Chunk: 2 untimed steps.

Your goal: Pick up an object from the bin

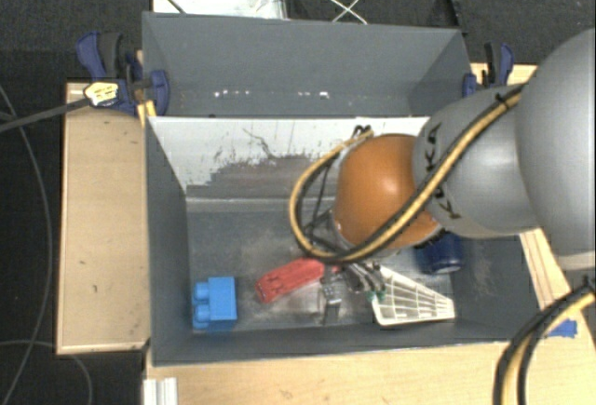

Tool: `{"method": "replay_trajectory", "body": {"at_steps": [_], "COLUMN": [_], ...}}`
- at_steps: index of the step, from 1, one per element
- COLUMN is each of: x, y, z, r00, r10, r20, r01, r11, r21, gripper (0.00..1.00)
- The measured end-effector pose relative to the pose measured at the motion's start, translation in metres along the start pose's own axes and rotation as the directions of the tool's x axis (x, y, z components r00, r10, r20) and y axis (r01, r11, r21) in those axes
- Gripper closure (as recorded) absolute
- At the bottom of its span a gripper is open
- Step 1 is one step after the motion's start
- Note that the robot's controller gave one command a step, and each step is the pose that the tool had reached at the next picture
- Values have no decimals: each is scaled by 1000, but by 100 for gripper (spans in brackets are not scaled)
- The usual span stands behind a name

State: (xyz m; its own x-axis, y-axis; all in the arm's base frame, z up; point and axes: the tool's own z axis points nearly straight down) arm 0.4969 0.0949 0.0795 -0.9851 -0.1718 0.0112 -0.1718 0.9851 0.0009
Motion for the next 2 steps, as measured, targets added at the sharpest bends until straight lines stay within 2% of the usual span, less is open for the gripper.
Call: {"method": "replay_trajectory", "body": {"at_steps": [1,2], "x": [-31,-3], "y": [-20,-1], "z": [9,1], "r00": [996,1000], "r10": [-77,-13], "r20": [33,2], "r01": [77,13], "r11": [997,1000], "r21": [0,-2], "gripper": [0,100]}}
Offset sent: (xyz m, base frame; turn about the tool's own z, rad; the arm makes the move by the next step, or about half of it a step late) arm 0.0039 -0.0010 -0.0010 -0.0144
